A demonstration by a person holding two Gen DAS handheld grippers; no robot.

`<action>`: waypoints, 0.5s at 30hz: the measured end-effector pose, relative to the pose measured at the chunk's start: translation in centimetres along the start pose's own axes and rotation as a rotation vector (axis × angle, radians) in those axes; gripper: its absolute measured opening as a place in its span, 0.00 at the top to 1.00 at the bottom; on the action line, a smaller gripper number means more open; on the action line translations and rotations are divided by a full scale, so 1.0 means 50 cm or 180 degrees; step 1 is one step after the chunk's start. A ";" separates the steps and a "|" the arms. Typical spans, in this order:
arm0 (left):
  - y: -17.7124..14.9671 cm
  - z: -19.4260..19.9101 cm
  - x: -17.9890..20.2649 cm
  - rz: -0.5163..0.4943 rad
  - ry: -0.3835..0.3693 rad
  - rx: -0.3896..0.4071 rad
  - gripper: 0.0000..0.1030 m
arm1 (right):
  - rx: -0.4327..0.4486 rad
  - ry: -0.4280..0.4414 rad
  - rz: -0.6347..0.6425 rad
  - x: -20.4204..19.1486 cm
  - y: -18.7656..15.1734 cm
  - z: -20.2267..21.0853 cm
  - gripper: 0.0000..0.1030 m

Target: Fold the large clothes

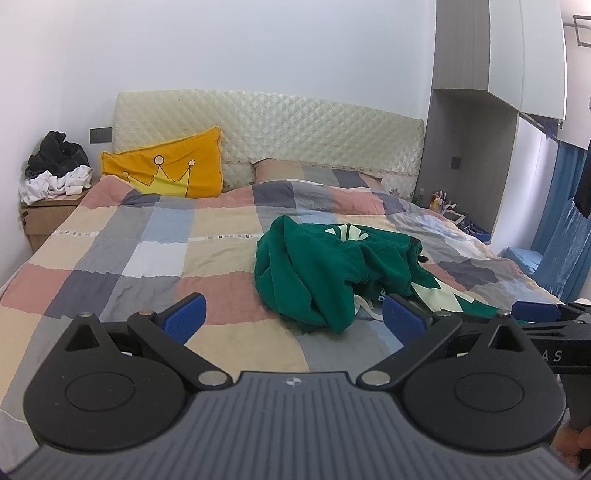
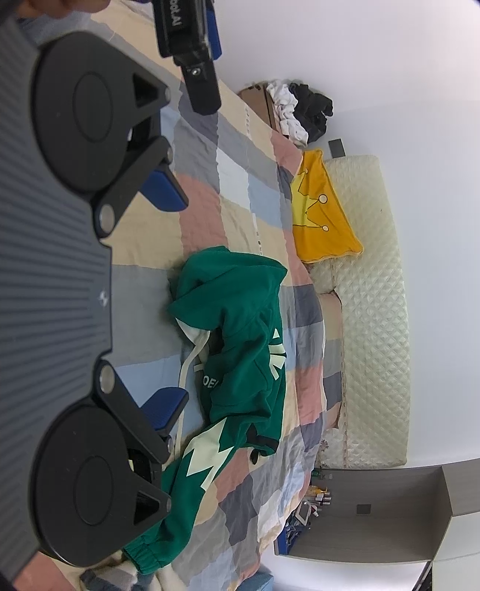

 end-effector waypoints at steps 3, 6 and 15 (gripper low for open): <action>-0.007 0.002 -0.001 0.0000 0.0003 0.0003 0.00 | -0.0029 0.0020 -0.0021 0.000 -0.003 -0.004 0.00; -0.003 0.004 -0.007 0.0007 -0.0006 0.0009 0.00 | -0.0002 0.0024 -0.0012 -0.003 -0.001 -0.002 0.00; -0.003 0.012 -0.025 0.0051 0.0006 -0.0008 0.00 | -0.0002 0.0071 -0.0013 -0.018 -0.008 -0.005 0.00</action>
Point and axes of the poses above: each gripper's, at about its wrist camera, not at the fingertips, and z roughly against the way its jaws point, x to its right, y to its top, the point moved 6 cm from there along -z, roughly the way its jaws point, and after that the axes turned 2 degrees about z, right-handed, at the moved point
